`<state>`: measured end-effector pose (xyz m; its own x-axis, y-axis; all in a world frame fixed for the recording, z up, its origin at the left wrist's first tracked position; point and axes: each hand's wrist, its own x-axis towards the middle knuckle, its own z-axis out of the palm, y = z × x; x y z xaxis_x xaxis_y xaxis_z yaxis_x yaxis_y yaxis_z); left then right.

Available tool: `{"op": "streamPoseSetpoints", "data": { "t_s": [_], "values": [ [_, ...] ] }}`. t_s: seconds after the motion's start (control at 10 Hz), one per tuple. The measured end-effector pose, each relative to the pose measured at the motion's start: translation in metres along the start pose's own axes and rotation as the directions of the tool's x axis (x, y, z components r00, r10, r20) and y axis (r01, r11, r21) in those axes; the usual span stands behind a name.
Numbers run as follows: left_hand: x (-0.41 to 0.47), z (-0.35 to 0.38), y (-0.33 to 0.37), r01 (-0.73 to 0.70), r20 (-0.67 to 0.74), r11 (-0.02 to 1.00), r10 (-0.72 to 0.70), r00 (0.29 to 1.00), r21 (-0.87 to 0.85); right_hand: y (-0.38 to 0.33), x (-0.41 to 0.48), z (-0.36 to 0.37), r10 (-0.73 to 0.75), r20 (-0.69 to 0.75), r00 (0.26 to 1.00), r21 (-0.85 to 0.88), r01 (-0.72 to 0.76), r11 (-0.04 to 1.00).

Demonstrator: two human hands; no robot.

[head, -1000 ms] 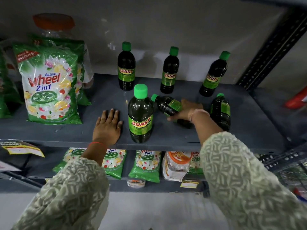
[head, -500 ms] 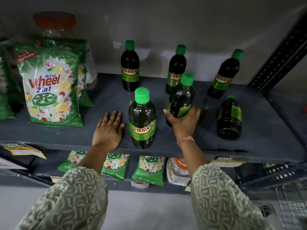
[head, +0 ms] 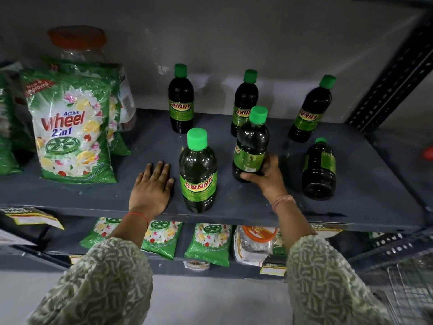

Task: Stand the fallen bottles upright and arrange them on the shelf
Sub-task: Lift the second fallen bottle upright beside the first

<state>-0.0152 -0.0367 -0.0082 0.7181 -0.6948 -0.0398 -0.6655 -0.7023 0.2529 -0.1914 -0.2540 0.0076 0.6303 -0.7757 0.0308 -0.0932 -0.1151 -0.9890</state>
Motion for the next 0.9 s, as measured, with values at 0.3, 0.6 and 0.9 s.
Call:
{"op": "streamPoseSetpoints", "data": {
  "t_s": [0.3,0.6,0.9],
  "values": [
    [0.002,0.001,-0.001,0.008,0.002,1.000,-0.008,1.000,0.005,-0.006,0.006,-0.010,0.046,0.106,0.993,-0.080,-0.037,0.996],
    [0.001,0.001,-0.001,0.009,0.010,1.000,-0.009,1.000,-0.001,0.004,0.003,0.007,-0.012,-0.005,1.000,-0.133,0.011,0.991],
    [0.000,-0.003,0.001,0.003,0.021,1.000,-0.002,1.000,-0.008,0.009,-0.047,-0.002,-0.014,0.067,0.998,-0.257,0.031,0.966]
  ]
}}
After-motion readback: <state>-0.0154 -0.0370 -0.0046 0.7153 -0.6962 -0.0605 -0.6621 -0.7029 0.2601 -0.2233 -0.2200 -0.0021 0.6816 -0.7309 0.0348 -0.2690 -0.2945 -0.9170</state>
